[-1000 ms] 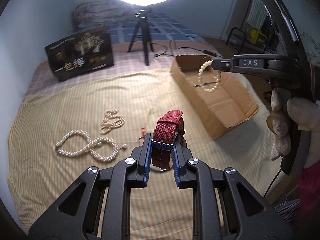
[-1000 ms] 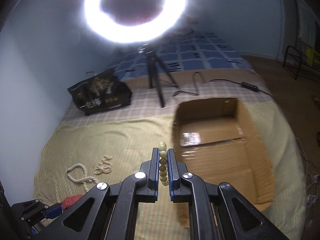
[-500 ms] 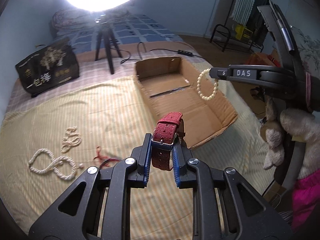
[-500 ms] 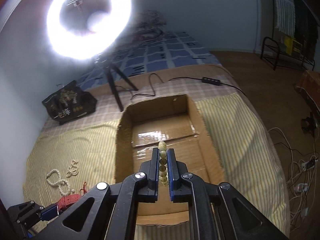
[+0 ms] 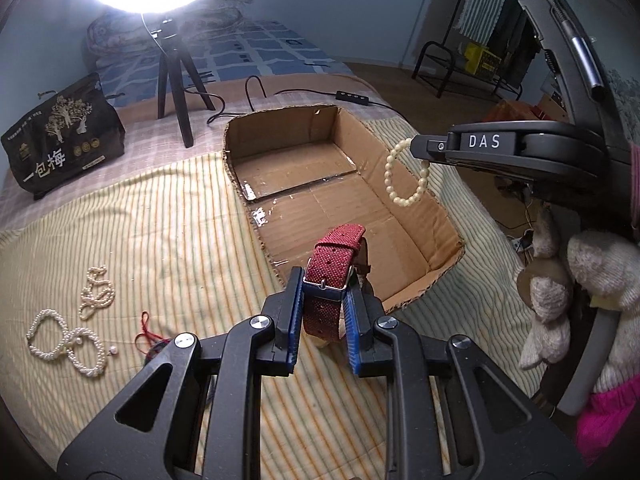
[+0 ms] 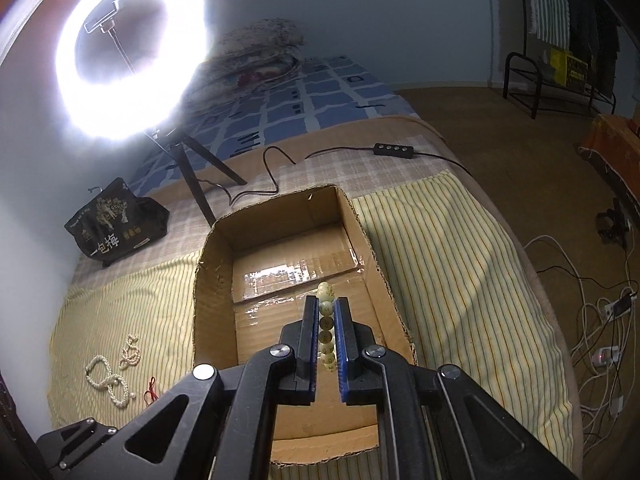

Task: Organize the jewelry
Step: 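Carry the strap and bracelet into the cardboard box and open both tools, then withdraw both tools from the box toward the pearl necklace and jade pendant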

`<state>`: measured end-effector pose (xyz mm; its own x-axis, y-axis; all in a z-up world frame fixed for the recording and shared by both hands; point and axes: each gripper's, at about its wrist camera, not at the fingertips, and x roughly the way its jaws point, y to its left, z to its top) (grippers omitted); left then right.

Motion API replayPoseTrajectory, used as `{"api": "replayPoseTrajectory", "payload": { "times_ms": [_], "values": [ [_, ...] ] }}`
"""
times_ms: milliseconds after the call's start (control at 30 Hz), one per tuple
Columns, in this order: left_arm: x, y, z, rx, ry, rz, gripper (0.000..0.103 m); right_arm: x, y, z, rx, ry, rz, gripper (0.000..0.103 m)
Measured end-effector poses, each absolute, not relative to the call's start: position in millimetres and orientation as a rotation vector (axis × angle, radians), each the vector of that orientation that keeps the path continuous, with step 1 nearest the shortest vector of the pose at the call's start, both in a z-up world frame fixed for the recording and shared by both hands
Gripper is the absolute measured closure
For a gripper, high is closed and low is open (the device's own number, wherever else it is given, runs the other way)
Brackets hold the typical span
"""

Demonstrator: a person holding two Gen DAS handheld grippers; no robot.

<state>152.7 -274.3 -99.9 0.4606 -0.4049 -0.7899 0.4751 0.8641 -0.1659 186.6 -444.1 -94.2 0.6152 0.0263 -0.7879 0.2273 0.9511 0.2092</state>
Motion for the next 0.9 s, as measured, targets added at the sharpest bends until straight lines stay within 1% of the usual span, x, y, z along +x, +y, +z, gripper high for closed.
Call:
{"api": "replayPoseTrajectory", "payload": {
  "times_ms": [200, 233, 267, 300, 367, 400, 433, 467, 500, 533, 567, 700, 767, 900],
  "values": [
    [150.9, -279.2, -101.2, 0.096, 0.935, -0.557, 0.084, 186.2, -444.9, -95.1, 0.315, 0.905, -0.117, 0.096],
    [150.4, -279.9, -100.7, 0.100, 0.935, -0.557, 0.084, 186.0, -445.1, -94.7, 0.315, 0.901, -0.123, 0.091],
    [150.2, -279.8, -100.4, 0.103, 0.934, -0.559, 0.077, 186.0, -445.1, -93.8, 0.319, 0.899, -0.127, 0.078],
    [149.7, -279.0, -99.1, 0.100, 0.927, -0.561, 0.066, 185.6, -446.5, -93.1, 0.325, 0.894, -0.131, 0.072],
    [147.8, -277.3, -95.4, 0.097, 0.900, -0.560, 0.055, 184.4, -447.9, -90.5, 0.336, 0.880, -0.146, 0.057],
    [147.0, -276.8, -93.7, 0.102, 0.889, -0.555, 0.050, 183.8, -448.5, -89.5, 0.340, 0.875, -0.149, 0.053],
    [146.8, -276.6, -92.9, 0.106, 0.884, -0.554, 0.047, 183.2, -448.9, -88.5, 0.341, 0.872, -0.155, 0.041],
    [146.1, -275.8, -92.2, 0.110, 0.881, -0.555, 0.038, 182.5, -449.3, -87.4, 0.341, 0.866, -0.165, 0.031],
    [145.9, -275.1, -91.5, 0.112, 0.878, -0.555, 0.031, 181.6, -449.4, -86.3, 0.340, 0.858, -0.174, 0.027],
    [145.4, -274.6, -92.0, 0.116, 0.875, -0.552, 0.030, 180.8, -449.9, -85.3, 0.339, 0.852, -0.184, 0.020],
    [144.8, -273.9, -91.9, 0.123, 0.874, -0.546, 0.029, 180.3, -450.2, -84.4, 0.337, 0.849, -0.194, 0.016],
    [144.8, -271.5, -92.5, 0.137, 0.883, -0.537, 0.027, 179.8, -453.5, -82.7, 0.349, 0.842, -0.218, 0.011],
    [144.2, -270.9, -93.1, 0.146, 0.884, -0.532, 0.026, 180.1, -454.0, -83.1, 0.356, 0.844, -0.223, 0.004],
    [142.8, -266.9, -93.3, 0.162, 0.885, -0.528, 0.026, 179.8, -451.9, -83.1, 0.357, 0.844, -0.221, 0.004]
  ]
}}
